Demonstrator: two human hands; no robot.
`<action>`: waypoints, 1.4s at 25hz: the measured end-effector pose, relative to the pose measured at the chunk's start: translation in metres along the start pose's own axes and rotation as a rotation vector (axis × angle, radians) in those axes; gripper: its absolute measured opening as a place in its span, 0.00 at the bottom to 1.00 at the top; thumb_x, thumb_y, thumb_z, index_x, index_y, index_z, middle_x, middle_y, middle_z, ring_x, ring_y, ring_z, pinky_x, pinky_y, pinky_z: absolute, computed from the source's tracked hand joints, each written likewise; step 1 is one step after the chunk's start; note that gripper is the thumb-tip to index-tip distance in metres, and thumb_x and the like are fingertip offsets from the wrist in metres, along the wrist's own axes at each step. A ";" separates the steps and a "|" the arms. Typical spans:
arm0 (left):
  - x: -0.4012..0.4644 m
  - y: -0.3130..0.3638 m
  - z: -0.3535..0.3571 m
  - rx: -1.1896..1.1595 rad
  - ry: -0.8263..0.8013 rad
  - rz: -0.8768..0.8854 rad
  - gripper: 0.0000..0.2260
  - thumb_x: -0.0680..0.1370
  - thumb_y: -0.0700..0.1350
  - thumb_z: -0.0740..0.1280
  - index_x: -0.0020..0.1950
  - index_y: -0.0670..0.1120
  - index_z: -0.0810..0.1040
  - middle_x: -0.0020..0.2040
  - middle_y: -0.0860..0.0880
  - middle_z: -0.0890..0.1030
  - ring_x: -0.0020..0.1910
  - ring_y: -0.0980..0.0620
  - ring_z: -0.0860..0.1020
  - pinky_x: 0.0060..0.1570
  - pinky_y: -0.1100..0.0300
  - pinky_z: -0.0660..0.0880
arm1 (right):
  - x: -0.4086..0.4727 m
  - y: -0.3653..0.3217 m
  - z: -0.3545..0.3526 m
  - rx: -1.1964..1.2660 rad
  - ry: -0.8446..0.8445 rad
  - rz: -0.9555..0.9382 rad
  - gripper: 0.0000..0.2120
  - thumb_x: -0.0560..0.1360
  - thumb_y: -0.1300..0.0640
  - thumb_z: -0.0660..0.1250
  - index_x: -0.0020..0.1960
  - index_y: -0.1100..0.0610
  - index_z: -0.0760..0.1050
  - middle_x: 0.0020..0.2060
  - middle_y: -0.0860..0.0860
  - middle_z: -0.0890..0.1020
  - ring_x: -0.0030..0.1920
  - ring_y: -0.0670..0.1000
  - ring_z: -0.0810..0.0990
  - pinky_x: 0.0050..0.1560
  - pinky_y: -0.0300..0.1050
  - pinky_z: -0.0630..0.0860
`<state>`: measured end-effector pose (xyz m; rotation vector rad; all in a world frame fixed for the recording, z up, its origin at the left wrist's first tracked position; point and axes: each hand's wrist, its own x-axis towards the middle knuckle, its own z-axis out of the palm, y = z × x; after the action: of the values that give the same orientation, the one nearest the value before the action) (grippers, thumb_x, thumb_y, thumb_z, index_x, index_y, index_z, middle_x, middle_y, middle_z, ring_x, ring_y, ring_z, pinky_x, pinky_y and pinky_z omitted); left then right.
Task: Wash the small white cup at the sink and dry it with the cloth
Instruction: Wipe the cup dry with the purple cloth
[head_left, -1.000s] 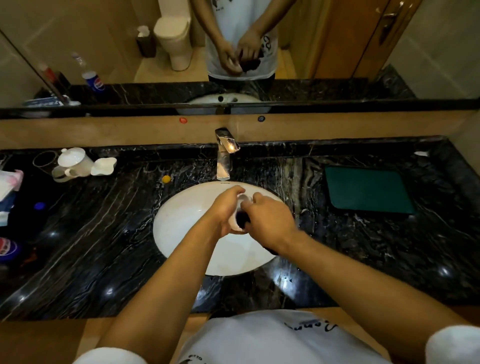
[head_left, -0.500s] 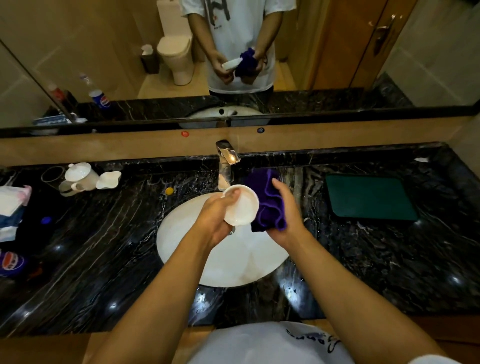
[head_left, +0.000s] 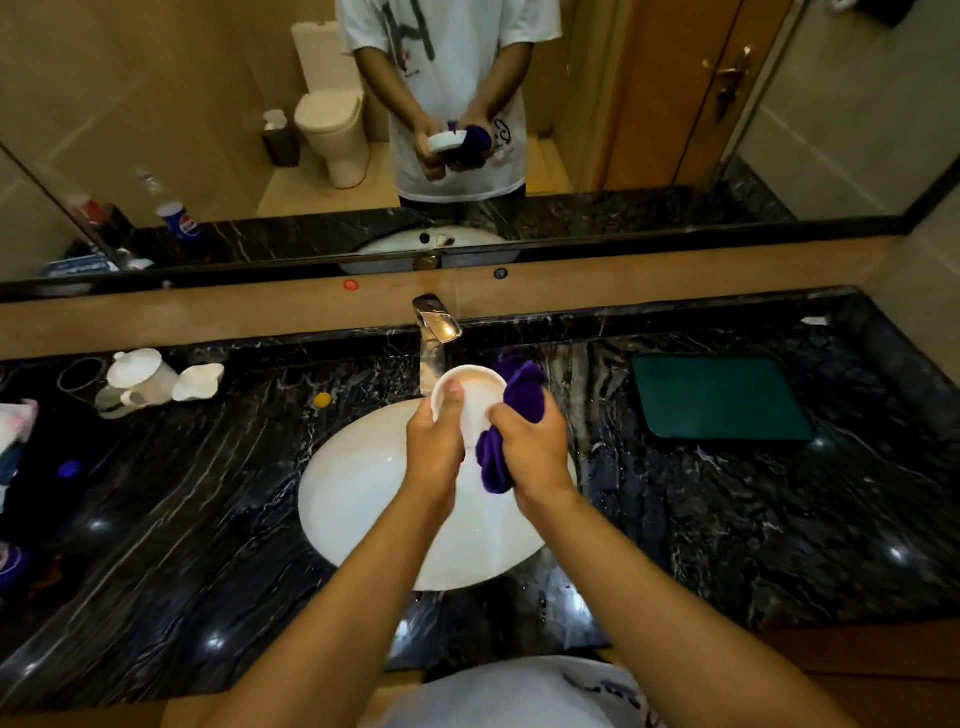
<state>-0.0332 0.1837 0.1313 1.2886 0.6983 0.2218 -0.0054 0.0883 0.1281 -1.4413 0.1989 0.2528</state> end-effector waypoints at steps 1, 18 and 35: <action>0.004 0.003 -0.011 0.174 -0.087 0.064 0.12 0.83 0.54 0.63 0.51 0.48 0.81 0.44 0.41 0.83 0.40 0.42 0.79 0.38 0.48 0.75 | 0.007 -0.006 -0.010 -0.053 -0.070 0.022 0.16 0.68 0.62 0.71 0.56 0.56 0.78 0.45 0.55 0.83 0.43 0.54 0.82 0.43 0.52 0.81; 0.026 0.023 -0.016 0.961 -0.290 0.205 0.20 0.78 0.62 0.66 0.47 0.45 0.82 0.35 0.50 0.80 0.36 0.49 0.79 0.32 0.56 0.70 | 0.035 -0.041 -0.046 -0.202 -0.293 0.033 0.15 0.64 0.63 0.70 0.50 0.53 0.81 0.37 0.52 0.83 0.36 0.52 0.81 0.31 0.44 0.78; 0.026 0.007 -0.011 1.176 -0.153 0.317 0.25 0.83 0.63 0.53 0.37 0.48 0.74 0.33 0.48 0.78 0.30 0.52 0.74 0.27 0.58 0.62 | 0.030 -0.040 -0.037 -0.326 -0.320 -0.002 0.20 0.65 0.61 0.74 0.52 0.43 0.75 0.46 0.48 0.83 0.44 0.50 0.83 0.36 0.41 0.80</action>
<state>-0.0176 0.2081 0.1274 2.5151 0.4688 -0.0672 0.0353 0.0492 0.1532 -1.6982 -0.1111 0.5281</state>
